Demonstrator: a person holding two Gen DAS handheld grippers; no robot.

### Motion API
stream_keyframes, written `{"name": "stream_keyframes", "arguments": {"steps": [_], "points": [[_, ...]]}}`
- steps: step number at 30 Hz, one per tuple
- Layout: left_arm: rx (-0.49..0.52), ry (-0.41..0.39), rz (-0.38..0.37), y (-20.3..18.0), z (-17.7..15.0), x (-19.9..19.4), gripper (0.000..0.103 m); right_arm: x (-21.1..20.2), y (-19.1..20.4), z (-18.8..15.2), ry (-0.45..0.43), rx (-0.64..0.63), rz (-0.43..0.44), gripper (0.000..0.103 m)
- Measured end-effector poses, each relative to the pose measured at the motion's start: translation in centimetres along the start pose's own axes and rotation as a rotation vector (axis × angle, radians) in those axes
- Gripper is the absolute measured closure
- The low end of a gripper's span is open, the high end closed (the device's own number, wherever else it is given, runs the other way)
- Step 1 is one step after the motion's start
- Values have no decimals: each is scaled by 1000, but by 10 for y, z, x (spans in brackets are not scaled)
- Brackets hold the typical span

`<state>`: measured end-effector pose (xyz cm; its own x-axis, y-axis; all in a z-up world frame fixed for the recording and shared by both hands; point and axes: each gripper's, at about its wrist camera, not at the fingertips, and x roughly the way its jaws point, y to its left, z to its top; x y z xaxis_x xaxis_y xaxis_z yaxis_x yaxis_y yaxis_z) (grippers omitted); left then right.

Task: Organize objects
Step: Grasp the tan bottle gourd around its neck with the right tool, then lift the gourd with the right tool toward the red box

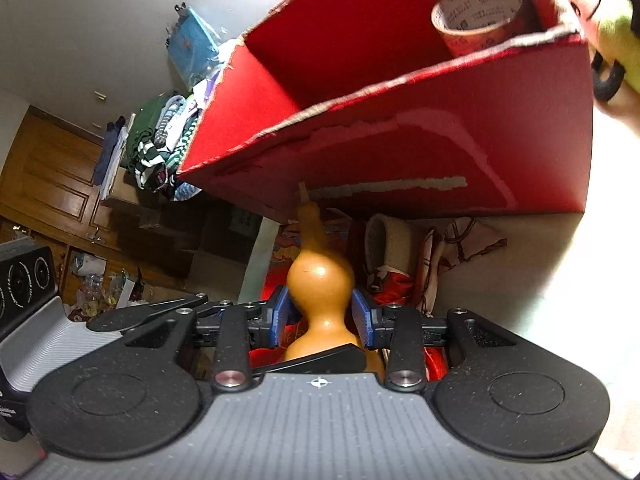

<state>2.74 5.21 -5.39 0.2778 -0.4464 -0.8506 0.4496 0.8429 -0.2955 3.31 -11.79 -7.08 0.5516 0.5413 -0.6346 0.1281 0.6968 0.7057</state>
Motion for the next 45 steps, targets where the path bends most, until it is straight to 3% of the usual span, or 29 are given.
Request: {"name": "stream_keyframes", "arguments": {"steps": [6,16,29,35,39,45], "points": [[33,23,-22,3,2,3,37,-3,-6,-2,10,38,15,63],[254,34,-106,-20,6,-10,37,-36,-5,-14,-28,45,30,64],[466,-81,-267,-62,38,-32,37,-100,10,-18,-271,58,-48,64],[484,-198,-313,-62,68,-57,37,-120,29,15,-373,-39,-66,64],[455,-281,-297,-53,97,-71,37,-119,44,49,-426,-106,-58,65],[368,-348,-249,-30,133,-65,37,-93,51,101,-408,-144,-62,65]]}}
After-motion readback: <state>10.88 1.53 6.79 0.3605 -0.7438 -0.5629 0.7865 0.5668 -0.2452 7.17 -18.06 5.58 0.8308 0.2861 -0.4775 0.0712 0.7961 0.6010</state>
